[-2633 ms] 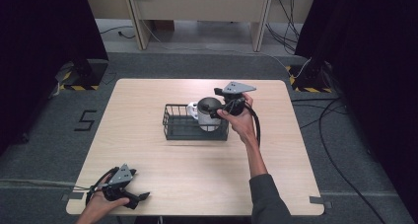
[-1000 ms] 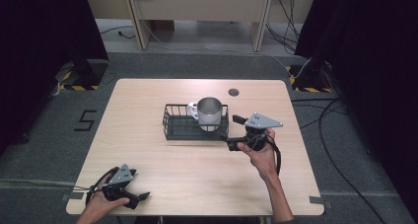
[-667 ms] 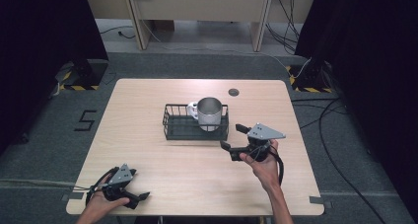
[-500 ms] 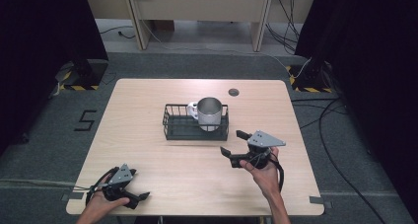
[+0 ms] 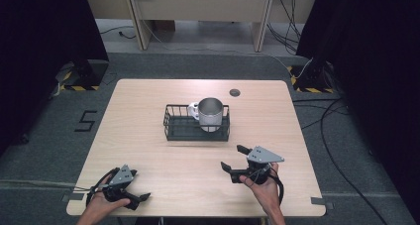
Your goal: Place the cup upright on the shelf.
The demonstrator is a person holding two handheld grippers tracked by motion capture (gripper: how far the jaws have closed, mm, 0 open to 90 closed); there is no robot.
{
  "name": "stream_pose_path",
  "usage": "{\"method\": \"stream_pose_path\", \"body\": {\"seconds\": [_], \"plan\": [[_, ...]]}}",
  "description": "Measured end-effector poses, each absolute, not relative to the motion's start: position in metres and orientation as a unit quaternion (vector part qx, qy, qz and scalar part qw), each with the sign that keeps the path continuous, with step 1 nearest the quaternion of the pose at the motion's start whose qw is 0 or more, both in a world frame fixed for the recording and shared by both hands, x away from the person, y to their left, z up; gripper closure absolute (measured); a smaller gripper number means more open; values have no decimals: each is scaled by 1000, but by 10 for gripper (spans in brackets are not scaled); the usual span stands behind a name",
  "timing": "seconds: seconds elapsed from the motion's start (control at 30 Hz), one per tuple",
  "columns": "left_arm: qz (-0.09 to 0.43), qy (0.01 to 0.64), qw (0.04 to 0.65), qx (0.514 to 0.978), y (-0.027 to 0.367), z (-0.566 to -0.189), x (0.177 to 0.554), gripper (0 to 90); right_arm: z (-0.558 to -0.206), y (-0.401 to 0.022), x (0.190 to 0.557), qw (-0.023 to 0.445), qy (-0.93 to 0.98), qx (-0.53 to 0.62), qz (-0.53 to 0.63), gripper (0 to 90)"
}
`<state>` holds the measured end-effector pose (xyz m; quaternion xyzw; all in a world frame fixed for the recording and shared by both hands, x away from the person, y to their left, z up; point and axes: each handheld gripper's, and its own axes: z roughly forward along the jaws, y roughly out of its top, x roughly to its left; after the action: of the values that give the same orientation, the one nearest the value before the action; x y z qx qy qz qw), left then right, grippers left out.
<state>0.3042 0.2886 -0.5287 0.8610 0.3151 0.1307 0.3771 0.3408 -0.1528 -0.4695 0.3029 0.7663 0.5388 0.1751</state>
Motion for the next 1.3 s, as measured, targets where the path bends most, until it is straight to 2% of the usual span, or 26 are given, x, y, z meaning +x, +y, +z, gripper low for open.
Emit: {"method": "stream_pose_path", "body": {"seconds": [0.53,0.6,1.3], "plan": [[131,314,376,862,289,-528,304,0,-494,-154,325,155,789,324,499,151],[131,314,376,862,289,-528,304,0,-498,-154,322,142,788,326,503,151],[131,315,376,862,289,-529,304,0,-515,-155,309,138,814,356,437,151]]}}
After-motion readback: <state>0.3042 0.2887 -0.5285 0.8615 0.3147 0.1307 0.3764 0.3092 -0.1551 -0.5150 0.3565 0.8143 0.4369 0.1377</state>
